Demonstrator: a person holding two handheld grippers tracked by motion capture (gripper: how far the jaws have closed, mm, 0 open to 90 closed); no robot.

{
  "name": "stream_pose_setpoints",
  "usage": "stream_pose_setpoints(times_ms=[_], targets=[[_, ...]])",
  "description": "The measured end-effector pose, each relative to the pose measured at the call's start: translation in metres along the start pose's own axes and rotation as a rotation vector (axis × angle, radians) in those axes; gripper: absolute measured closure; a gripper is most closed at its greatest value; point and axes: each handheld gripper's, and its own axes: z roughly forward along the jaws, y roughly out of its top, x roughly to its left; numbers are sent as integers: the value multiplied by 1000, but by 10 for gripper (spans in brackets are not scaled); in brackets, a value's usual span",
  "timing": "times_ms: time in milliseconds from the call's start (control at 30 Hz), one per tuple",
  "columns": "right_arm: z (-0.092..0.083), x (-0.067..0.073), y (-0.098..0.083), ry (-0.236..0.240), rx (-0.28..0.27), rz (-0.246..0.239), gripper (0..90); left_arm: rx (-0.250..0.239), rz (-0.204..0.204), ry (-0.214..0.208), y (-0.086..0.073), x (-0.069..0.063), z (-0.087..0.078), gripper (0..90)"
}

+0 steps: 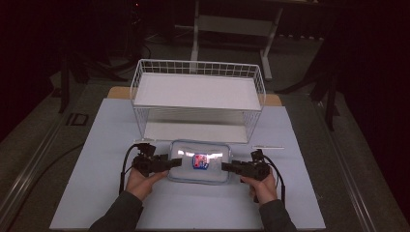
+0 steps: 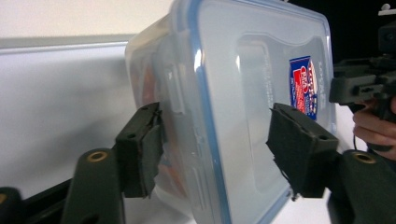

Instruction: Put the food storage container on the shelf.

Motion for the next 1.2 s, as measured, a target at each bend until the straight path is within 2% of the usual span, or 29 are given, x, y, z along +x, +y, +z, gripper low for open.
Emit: stream_pose_setpoints(times_ms=[100, 300, 467, 633, 767, 967, 1067, 1200], targets=[[-1, 3, -2, -3, -6, -26, 456, -4, 5, -9, -4, -1, -5, 410], [-5, 5, -7, 10, -13, -43, 483, -10, 16, -15, -11, -4, -10, 438], [-6, 7, -9, 11, -14, -63, 486, -17, 3, -44, -14, -1, -13, 463], [-6, 7, -9, 15, -19, -73, 486, -12, 41, -39, -15, -2, -15, 469], [-6, 7, -10, 20, -19, -81, 486, -9, 58, -60, -16, 1, -17, 483], [-6, 5, -10, 27, -28, -82, 486, -22, 24, -100, -17, 7, -18, 516], [-6, 6, -11, 25, -35, -79, 485, -33, 24, -87, -18, 6, -18, 514], [-5, 7, -13, 9, -52, -70, 480, -65, -8, -66, -21, 4, -17, 508]])
